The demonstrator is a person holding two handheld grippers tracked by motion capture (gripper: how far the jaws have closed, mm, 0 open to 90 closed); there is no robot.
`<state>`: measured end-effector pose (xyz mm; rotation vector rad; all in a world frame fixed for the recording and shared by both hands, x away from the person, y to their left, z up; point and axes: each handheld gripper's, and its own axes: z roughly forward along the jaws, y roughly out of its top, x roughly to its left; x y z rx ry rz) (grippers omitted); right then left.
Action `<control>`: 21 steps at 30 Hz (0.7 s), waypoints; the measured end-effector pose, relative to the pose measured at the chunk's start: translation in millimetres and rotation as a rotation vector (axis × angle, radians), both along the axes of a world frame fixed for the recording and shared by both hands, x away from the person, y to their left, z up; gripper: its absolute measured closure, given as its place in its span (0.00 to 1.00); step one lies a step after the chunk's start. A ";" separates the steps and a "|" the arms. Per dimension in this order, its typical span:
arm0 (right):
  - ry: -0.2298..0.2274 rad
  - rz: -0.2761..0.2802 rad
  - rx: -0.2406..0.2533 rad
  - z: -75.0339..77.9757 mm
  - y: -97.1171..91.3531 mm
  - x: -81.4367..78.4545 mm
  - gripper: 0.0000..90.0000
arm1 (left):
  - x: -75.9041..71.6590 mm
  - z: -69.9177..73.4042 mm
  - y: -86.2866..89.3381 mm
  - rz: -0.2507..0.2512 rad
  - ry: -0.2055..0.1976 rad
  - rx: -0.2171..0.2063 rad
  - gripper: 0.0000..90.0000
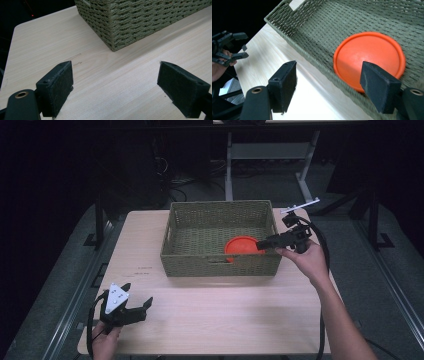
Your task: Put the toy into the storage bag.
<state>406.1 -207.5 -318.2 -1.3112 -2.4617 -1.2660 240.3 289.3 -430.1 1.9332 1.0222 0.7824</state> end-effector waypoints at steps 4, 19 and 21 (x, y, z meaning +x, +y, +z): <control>-0.008 -0.001 0.008 -2.6 -6.7 -7.4 0.32 | 0.0 -0.1 -0.3 0.000 0.001 0.001 0.14; -0.032 0.009 0.066 -15.0 -25.5 -37.3 0.32 | -0.2 -0.1 0.4 0.006 0.000 0.000 0.14; -0.037 0.012 0.070 -16.8 -27.3 -41.2 0.31 | -0.1 -0.2 0.2 0.005 0.001 0.001 0.14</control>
